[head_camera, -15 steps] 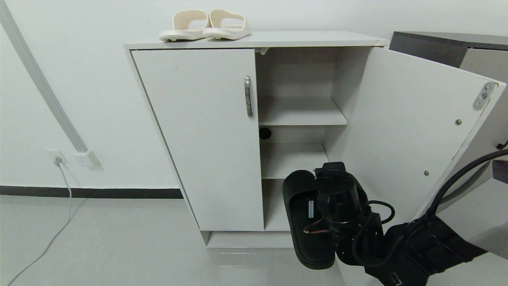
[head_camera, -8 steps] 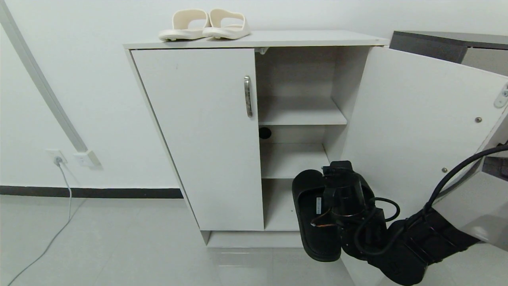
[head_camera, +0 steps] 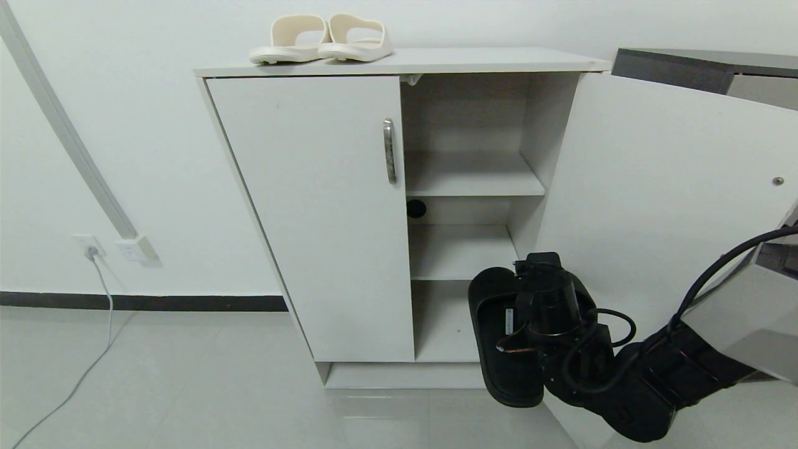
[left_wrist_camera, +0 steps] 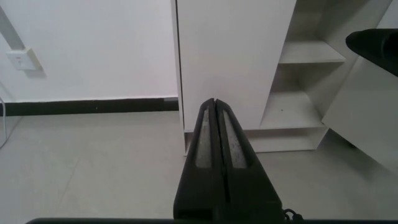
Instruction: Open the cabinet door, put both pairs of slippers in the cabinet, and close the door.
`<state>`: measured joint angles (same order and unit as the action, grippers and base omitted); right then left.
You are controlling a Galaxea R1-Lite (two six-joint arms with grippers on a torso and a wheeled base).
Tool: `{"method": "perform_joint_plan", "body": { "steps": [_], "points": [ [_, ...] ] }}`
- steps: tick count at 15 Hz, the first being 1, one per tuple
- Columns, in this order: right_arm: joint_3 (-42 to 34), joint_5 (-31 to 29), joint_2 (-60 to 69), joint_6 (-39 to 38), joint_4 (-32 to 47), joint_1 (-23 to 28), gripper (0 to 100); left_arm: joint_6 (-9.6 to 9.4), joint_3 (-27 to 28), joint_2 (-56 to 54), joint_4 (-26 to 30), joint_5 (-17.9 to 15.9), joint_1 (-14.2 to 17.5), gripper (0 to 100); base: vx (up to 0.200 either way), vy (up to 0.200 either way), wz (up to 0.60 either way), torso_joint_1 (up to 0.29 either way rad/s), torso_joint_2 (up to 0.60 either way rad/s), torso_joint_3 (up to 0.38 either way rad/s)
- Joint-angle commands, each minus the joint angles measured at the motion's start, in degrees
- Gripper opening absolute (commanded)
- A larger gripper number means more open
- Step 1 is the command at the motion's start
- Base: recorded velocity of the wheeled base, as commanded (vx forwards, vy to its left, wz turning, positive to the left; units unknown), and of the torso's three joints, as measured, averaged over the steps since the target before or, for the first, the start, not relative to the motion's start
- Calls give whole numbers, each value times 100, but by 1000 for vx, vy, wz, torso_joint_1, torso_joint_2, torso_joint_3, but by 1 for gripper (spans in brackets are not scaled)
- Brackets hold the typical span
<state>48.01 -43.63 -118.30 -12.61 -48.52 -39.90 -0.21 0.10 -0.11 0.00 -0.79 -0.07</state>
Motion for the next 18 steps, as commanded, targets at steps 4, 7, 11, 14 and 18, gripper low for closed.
{"method": "perform_joint_plan", "body": {
  "steps": [4,7,11,14,18],
  "points": [
    [-11,-5,26,12,0,96,0,3,-1,11,0,0,-1,0,0,0,0,0,0,0],
    [-11,-5,26,4,-8,149,0,3,-1,11,0,0,-1,0,0,0,0,0,0,0],
    [-2,-5,35,4,-8,123,0,3,-1,11,0,0,-1,0,0,0,0,0,0,0],
    [7,135,132,4,-52,-273,0,3,-1,11,0,0,-1,0,0,0,0,0,0,0],
    [279,373,-115,-58,-61,-545,0,3,-1,11,0,0,-1,0,0,0,0,0,0,0]
  ]
}}
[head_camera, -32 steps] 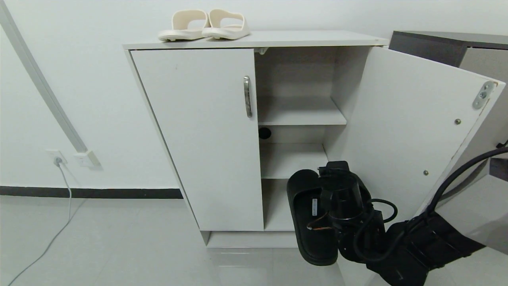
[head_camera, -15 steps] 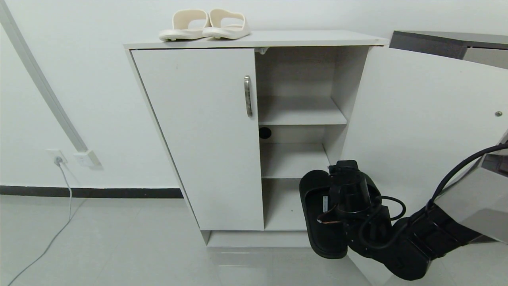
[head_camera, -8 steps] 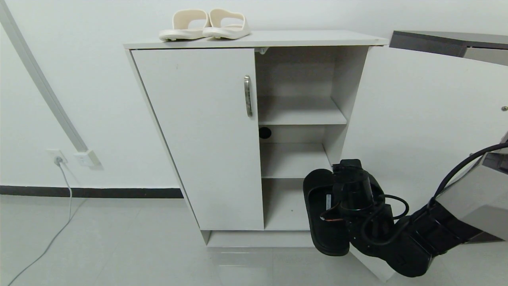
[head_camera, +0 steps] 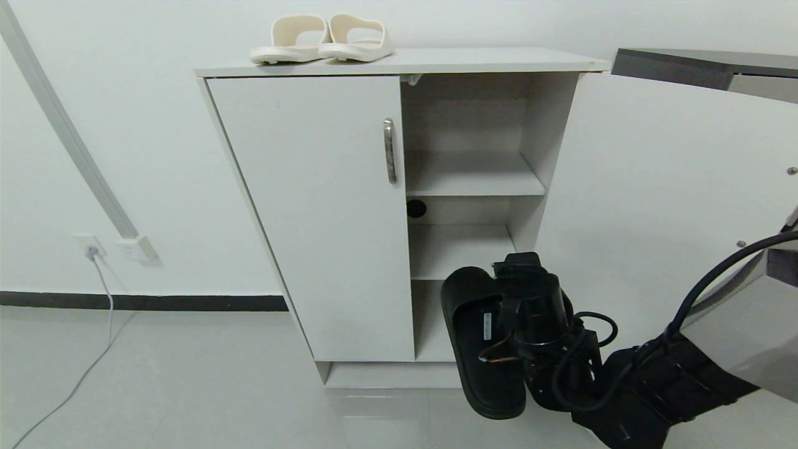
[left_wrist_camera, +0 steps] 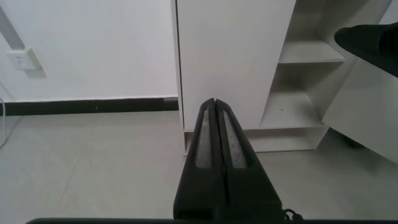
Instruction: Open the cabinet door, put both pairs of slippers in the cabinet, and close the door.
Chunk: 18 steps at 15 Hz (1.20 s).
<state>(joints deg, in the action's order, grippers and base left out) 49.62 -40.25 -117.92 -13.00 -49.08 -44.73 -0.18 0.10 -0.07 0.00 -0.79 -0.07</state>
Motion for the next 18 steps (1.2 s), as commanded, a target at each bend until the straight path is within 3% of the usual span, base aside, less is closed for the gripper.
{"method": "perform_joint_plan", "body": {
  "steps": [1,4,12,18],
  "points": [
    [250,70,-328,-19,-40,-62,0,1,-1,7,0,0,-1,0,0,0,0,0,0,0],
    [602,132,-829,-19,-234,-45,0,1,-1,7,0,0,-1,0,0,0,0,0,0,0],
    [690,132,-1022,-28,-242,-10,0,-8,-1,7,0,0,-1,0,0,0,0,0,0,0],
    [874,167,-1207,-10,-550,-36,0,-8,-1,7,0,0,-1,0,0,0,0,4,2,-170]
  ]
}}
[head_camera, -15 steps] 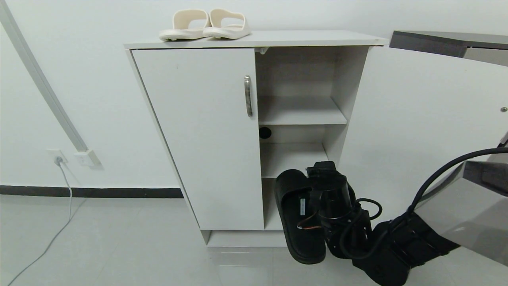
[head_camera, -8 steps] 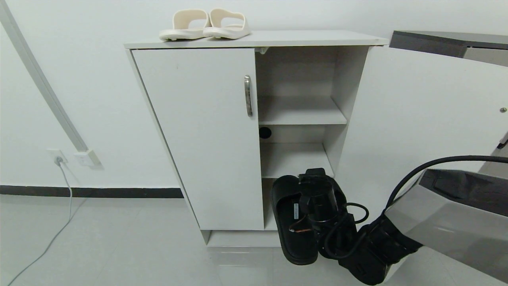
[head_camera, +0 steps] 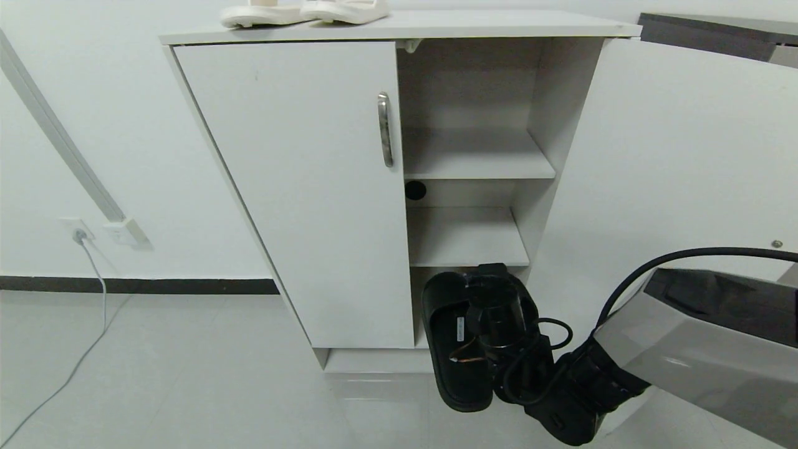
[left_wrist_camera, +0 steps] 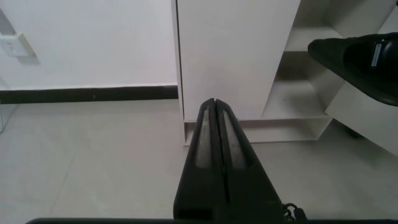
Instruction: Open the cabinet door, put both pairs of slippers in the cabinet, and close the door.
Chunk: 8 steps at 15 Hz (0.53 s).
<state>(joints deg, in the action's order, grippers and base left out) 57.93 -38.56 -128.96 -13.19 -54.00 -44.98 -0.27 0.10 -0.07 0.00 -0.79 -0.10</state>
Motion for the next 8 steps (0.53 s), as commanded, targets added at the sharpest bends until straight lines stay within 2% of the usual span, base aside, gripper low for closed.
{"method": "perform_joint_plan", "body": {
  "steps": [1,6,8],
  "points": [
    [52,-3,-155,27,-154,-10,0,0,-1,7,0,0,1,0,0,0,0,-2,2,-193],
    [166,-29,-234,132,-400,-10,0,0,-1,7,0,0,1,0,0,0,0,6,4,-196],
    [96,-73,-252,519,-1007,-10,0,9,-1,7,0,0,1,0,0,0,0,5,2,-122]
  ]
}}
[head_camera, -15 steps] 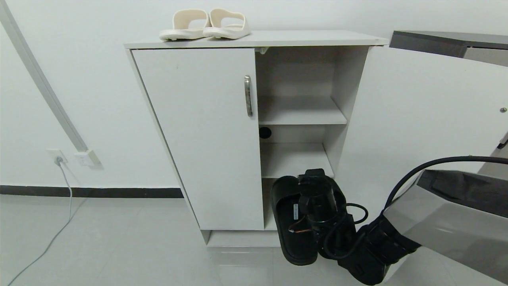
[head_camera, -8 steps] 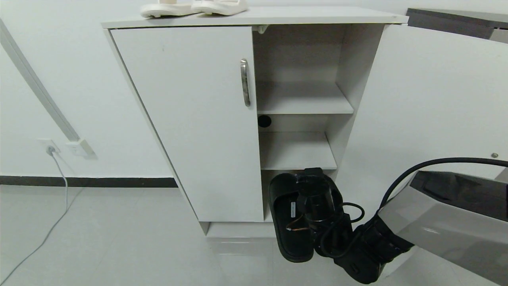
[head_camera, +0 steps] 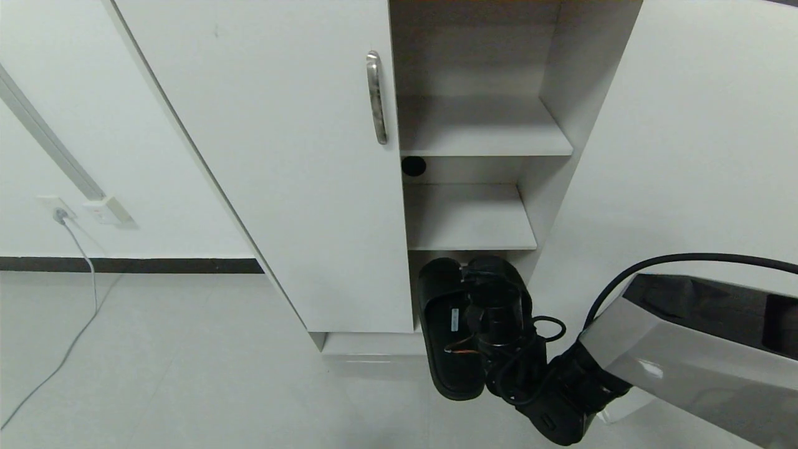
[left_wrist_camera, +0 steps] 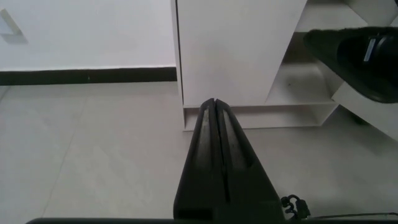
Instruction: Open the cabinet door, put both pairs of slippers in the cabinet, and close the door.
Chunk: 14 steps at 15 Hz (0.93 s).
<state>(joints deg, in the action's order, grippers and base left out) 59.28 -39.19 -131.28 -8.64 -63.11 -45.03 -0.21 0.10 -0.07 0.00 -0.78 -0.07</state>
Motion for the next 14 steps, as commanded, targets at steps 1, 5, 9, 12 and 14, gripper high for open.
{"method": "perform_joint_plan", "body": {
  "steps": [1,5,9,12,14],
  "points": [
    [-66,-27,-38,144,-237,3,0,3,-1,7,0,-1,-1,0,0,0,0,0,0,0],
    [-48,-53,-240,337,-667,12,0,12,-1,7,0,8,-1,0,0,0,0,0,0,0],
    [-75,-62,-249,662,-1204,21,0,3,-1,7,0,-1,-1,0,0,0,0,0,0,0],
    [-75,-62,-258,697,-1221,38,0,3,-1,7,0,-1,-1,0,0,0,0,0,0,0],
    [-75,-80,-258,706,-1221,47,0,-6,-1,7,9,-1,-1,0,0,0,0,0,0,0]
  ]
}}
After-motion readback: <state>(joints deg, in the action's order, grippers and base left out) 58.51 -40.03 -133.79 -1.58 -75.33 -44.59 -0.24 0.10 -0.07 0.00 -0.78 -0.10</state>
